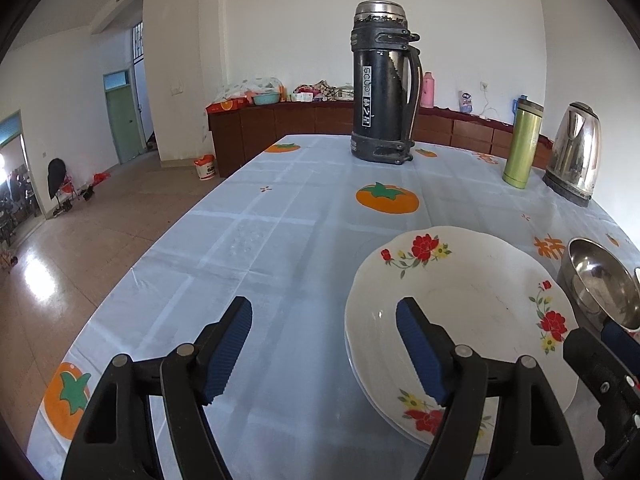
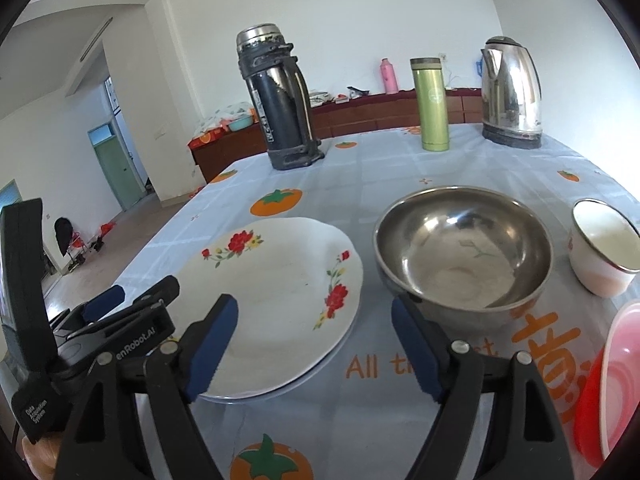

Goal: Organize plates and bowls
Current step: 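Open both grippers to release the red-flower plate on the stack, then withdraw both grippers and move the right gripper toward the pink plastic bowl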

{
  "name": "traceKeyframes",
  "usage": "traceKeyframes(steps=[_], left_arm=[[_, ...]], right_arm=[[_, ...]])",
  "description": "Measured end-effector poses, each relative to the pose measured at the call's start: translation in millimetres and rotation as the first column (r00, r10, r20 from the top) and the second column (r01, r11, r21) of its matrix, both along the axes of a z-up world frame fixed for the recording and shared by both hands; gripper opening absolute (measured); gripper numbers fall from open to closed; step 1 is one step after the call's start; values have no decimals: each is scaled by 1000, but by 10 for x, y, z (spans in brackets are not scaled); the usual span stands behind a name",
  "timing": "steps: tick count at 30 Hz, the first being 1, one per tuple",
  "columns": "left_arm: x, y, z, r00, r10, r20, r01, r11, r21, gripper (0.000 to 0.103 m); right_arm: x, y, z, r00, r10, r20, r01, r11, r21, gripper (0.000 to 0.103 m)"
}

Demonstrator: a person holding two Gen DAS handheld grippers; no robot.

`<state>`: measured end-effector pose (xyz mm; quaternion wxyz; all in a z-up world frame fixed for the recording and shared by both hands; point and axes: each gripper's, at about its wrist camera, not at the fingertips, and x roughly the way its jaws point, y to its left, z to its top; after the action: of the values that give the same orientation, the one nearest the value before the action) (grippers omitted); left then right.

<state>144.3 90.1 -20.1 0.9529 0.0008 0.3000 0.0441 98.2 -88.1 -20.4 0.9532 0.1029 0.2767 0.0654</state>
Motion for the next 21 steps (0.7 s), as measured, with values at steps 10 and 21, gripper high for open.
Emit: traceKeyframes(steps=[10, 21], left_arm=[[-133, -45, 40, 999, -2, 36, 2, 1000, 23, 77], [-182, -67, 25, 1000, -16, 22, 15, 1000, 13, 77]], right_arm=[[-150, -7, 54, 999, -22, 47, 24, 999, -39, 85], [-219, -57, 47, 999, -31, 43, 33, 999, -42, 85]])
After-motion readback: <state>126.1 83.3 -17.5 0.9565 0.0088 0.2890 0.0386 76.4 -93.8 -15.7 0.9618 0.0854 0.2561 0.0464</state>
